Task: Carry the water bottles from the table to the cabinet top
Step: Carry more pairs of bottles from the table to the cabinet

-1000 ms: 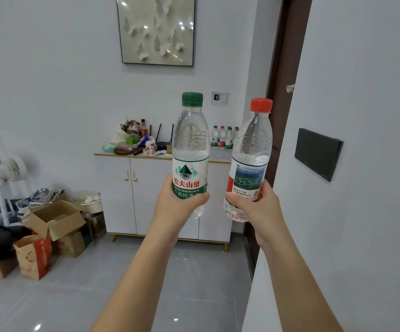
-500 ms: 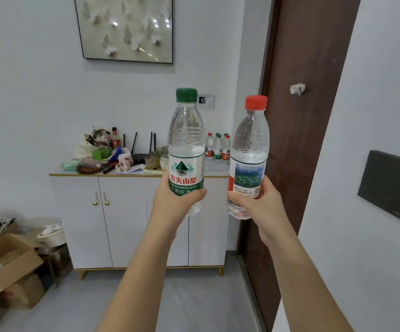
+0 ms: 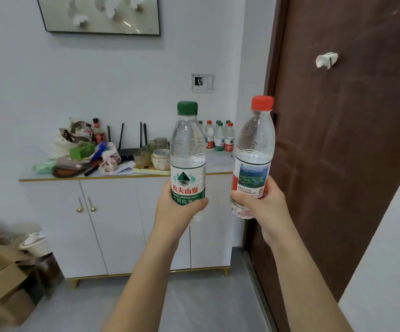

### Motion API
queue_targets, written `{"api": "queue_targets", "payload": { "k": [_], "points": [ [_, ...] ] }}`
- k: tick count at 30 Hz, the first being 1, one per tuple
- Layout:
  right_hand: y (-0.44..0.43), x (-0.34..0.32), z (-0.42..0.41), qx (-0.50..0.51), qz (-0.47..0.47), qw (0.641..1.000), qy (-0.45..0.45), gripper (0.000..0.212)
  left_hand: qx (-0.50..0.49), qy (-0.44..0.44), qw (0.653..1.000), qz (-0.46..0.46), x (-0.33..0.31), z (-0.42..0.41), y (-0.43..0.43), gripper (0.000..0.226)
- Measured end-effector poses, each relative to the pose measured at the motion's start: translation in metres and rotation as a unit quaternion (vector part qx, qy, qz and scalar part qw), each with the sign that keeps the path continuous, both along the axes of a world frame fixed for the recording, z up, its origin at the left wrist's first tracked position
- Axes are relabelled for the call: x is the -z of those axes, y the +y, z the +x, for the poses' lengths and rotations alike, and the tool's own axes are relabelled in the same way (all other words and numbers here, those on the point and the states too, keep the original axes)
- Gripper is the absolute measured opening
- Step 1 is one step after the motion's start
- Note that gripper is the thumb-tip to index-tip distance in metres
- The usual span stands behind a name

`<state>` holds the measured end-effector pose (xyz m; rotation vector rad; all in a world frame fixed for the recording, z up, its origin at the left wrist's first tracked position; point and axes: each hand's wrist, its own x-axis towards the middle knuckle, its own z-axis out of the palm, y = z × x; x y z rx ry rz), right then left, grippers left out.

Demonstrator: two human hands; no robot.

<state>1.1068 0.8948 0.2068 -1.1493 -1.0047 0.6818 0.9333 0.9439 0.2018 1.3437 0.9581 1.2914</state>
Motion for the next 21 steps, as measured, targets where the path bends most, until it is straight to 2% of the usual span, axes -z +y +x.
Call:
{"api": "queue_targets", "payload": {
  "k": [13, 21],
  "points": [
    [0.208, 0.003, 0.071, -0.016, 0.021, 1.0, 0.01, 0.052, -0.033, 0.021, 0.999, 0.032, 0.002, 0.07, 0.184, 0.056],
    [0.296, 0.009, 0.107, -0.023, 0.021, 1.0, 0.002, 0.051, -0.048, 0.021, 0.998, 0.04, 0.011, 0.106, 0.271, 0.056]
  ]
}}
